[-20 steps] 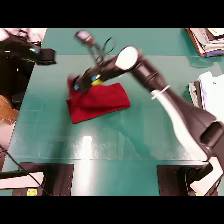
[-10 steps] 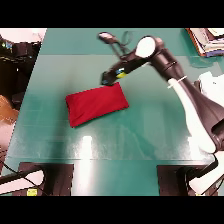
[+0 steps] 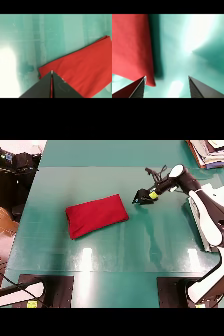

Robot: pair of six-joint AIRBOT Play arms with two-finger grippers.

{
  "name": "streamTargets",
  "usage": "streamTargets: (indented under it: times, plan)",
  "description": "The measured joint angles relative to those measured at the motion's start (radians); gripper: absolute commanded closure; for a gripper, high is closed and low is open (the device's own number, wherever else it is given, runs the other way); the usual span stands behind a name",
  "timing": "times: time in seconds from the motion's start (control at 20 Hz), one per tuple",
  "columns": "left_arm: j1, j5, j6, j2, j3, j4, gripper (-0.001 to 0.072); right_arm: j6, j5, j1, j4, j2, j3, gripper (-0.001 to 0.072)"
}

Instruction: Fold the shirts.

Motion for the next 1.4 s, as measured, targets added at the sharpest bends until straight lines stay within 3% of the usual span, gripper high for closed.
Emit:
streamTargets:
  times: [0.25,0.35,0.55,0.6,0.75,0.8,1.1,1.4]
  plan:
    - [0.0,0.005,0.002,-0.001,-0.011,-0.015,0.0674,-0.035,-0.02,0.04,0.212,-0.085,-0.035,0.0101]
    - [0.0,0.005,0.004,-0.001,-0.019,-0.018,0.0674,-0.053,-0.054,0.076,0.257,-0.1,-0.04,0.0142]
    - [0.0,0.008,0.005,-0.001,-0.027,-0.042,0.0674,-0.075,-0.126,0.146,0.299,-0.112,-0.043,0.0145]
    - [0.0,0.008,0.005,-0.001,-0.028,-0.05,0.0674,-0.078,-0.141,0.162,0.303,-0.113,-0.043,0.0199]
    - [0.0,0.005,0.006,-0.001,-0.029,-0.078,0.0674,-0.083,-0.191,0.195,0.291,-0.116,-0.045,0.0654]
    - [0.0,0.002,0.007,-0.001,-0.029,-0.087,0.0675,-0.088,-0.21,0.201,0.293,-0.116,-0.046,0.0692]
    - [-0.089,-0.013,0.013,-0.001,-0.029,-0.109,0.0674,-0.129,-0.288,0.129,0.282,-0.007,-0.046,0.0693]
    - [-0.287,0.043,0.024,-0.001,-0.029,-0.113,0.0674,-0.059,-0.317,-0.196,0.095,0.244,-0.046,0.0693]
